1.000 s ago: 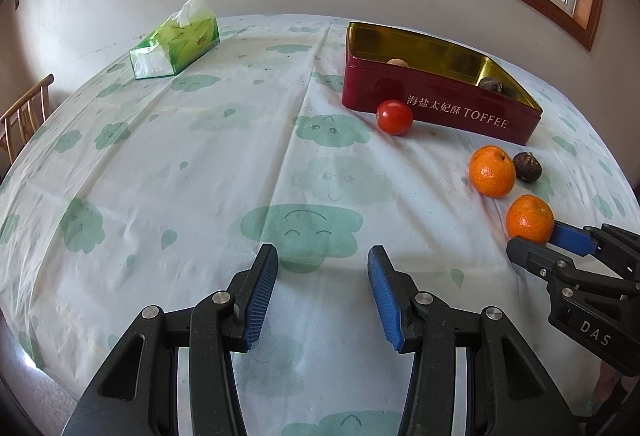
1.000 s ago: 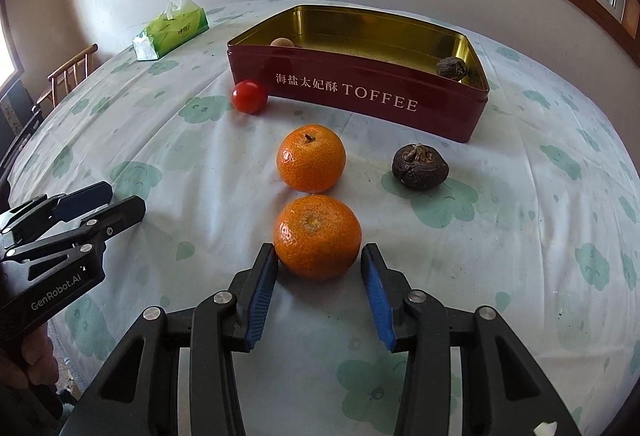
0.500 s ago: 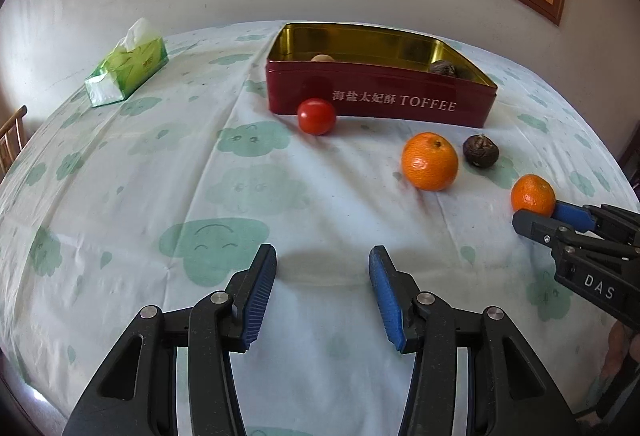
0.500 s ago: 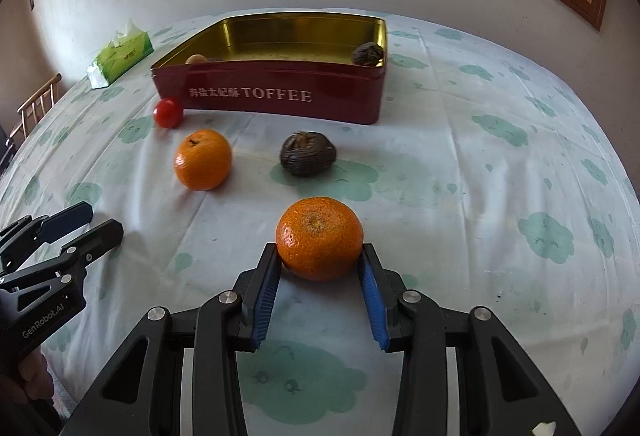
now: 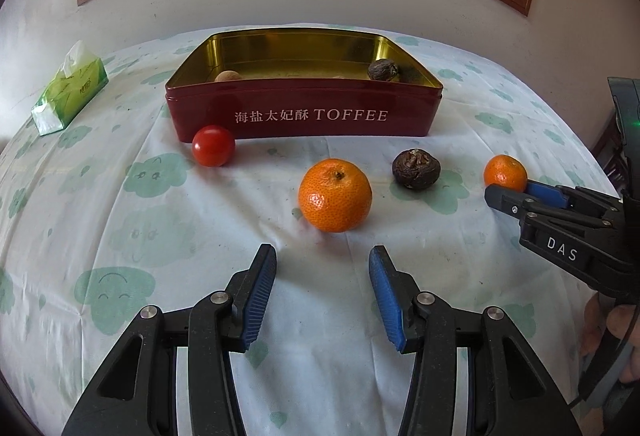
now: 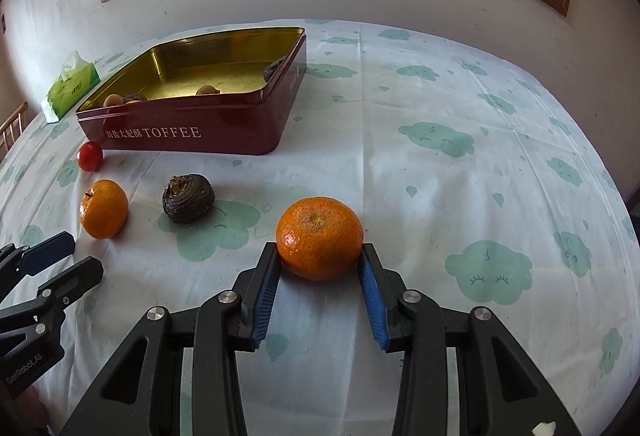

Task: Organize fruits
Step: 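Close the right tool on an orange while the left tool grasps another orange, then lift both oranges and carry them over the TOFFEE tin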

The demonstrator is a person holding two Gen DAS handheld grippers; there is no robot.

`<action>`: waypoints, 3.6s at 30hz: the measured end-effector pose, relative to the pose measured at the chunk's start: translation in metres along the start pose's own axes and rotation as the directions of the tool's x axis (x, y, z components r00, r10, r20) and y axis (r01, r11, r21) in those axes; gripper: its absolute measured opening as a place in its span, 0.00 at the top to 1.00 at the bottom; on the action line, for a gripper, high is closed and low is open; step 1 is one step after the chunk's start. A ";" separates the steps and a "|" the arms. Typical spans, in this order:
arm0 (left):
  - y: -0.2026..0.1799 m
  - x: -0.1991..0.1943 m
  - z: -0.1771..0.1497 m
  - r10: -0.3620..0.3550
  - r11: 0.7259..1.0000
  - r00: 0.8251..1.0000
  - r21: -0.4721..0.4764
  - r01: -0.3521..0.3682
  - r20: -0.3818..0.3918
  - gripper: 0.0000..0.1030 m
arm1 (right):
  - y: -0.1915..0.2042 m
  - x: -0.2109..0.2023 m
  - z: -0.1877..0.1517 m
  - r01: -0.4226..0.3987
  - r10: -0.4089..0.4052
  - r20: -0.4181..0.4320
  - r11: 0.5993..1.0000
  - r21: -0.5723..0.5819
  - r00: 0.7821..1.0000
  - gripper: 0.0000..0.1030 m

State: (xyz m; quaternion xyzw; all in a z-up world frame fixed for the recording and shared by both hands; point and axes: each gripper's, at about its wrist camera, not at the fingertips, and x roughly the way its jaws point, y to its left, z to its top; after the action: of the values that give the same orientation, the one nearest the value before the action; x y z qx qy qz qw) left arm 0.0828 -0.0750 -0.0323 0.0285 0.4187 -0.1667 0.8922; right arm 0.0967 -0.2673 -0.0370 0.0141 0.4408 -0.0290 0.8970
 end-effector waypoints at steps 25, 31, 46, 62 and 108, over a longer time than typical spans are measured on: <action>-0.009 0.026 0.027 0.076 0.997 0.997 -0.004 -0.076 -0.020 0.60 | 0.001 -0.001 0.001 -0.004 0.004 0.000 1.000 0.004 1.000 0.63; -0.010 0.025 0.025 0.088 0.996 0.996 0.001 -0.088 -0.019 0.60 | 0.001 -0.001 0.000 -0.003 0.003 0.000 1.000 0.003 1.000 0.63; -0.009 0.024 0.025 0.087 0.996 0.996 -0.002 -0.087 -0.019 0.60 | 0.001 -0.001 0.000 -0.004 0.004 0.000 1.000 0.004 1.000 0.63; -0.004 0.023 0.025 0.085 0.996 0.996 -0.031 -0.085 -0.013 0.60 | 0.002 -0.001 0.000 -0.003 0.003 0.001 1.000 0.003 1.000 0.64; 0.041 -0.009 0.083 0.094 0.994 0.991 -0.065 -0.088 0.095 0.60 | 0.016 -0.030 0.058 -0.073 0.074 0.091 0.997 -0.015 0.993 0.65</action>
State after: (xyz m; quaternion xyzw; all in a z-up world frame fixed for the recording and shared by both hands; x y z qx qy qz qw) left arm 0.1515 -0.0499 0.0248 0.0121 0.3777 -0.1141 0.9188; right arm 0.1251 -0.2530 0.0226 0.0241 0.3987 0.0062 0.9167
